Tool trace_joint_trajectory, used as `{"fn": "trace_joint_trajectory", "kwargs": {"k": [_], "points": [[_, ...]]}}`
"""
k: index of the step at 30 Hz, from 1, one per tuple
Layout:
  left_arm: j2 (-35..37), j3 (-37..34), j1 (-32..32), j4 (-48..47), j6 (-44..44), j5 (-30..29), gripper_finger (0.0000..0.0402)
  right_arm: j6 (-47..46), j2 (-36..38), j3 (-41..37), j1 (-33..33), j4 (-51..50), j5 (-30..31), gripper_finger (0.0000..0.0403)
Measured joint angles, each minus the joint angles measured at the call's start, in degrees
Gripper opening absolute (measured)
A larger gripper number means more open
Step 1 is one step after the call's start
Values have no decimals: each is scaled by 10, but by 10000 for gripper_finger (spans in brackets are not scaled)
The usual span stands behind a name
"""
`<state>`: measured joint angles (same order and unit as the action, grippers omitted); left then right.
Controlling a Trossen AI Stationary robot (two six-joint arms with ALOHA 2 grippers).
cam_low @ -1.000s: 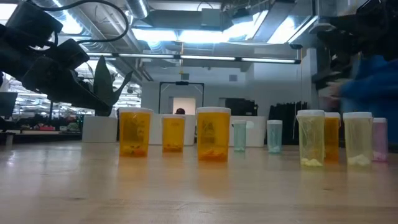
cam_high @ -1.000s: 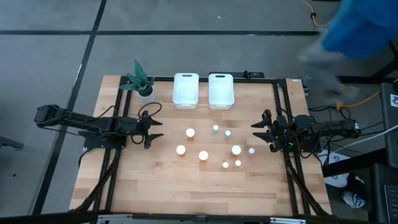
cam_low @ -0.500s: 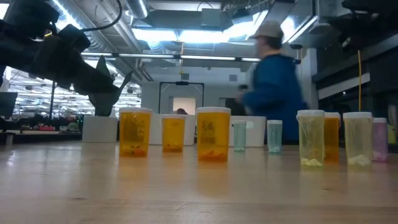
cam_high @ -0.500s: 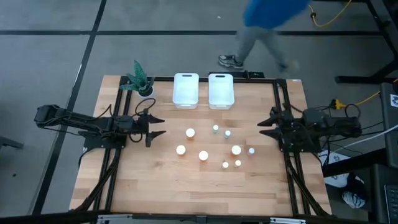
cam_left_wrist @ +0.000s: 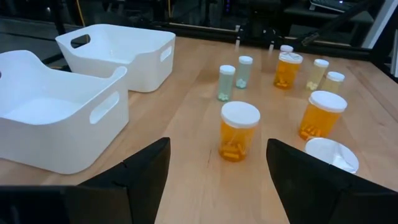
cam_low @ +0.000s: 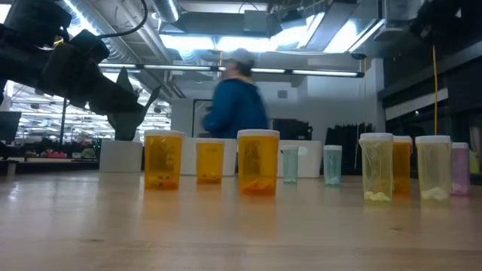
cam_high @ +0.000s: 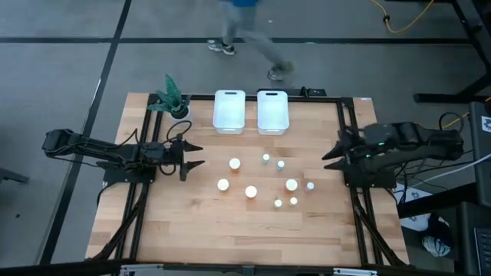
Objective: Pick and place medicine bottles into bin by pill shape (circle, oval)
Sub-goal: Put the small pink pill bottle into the right white bin
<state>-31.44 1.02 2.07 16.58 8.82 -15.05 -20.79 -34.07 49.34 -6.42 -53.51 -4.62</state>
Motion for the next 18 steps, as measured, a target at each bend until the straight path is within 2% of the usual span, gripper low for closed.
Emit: {"fn": "trace_joint_trajectory", "kwargs": {"k": [3, 9, 13, 18], "points": [[0, 0, 0, 0, 0, 0, 259, -21, -67, 26, 0, -109, 36, 171], [0, 0, 0, 0, 0, 0, 259, -80, -158, 28, 0, -220, 35, 171], [0, 0, 0, 0, 0, 0, 259, -89, -189, 28, -3, -244, 30, 171], [0, 0, 0, 0, 0, 0, 259, -128, -202, -7, -41, -201, -12, 171]]}}
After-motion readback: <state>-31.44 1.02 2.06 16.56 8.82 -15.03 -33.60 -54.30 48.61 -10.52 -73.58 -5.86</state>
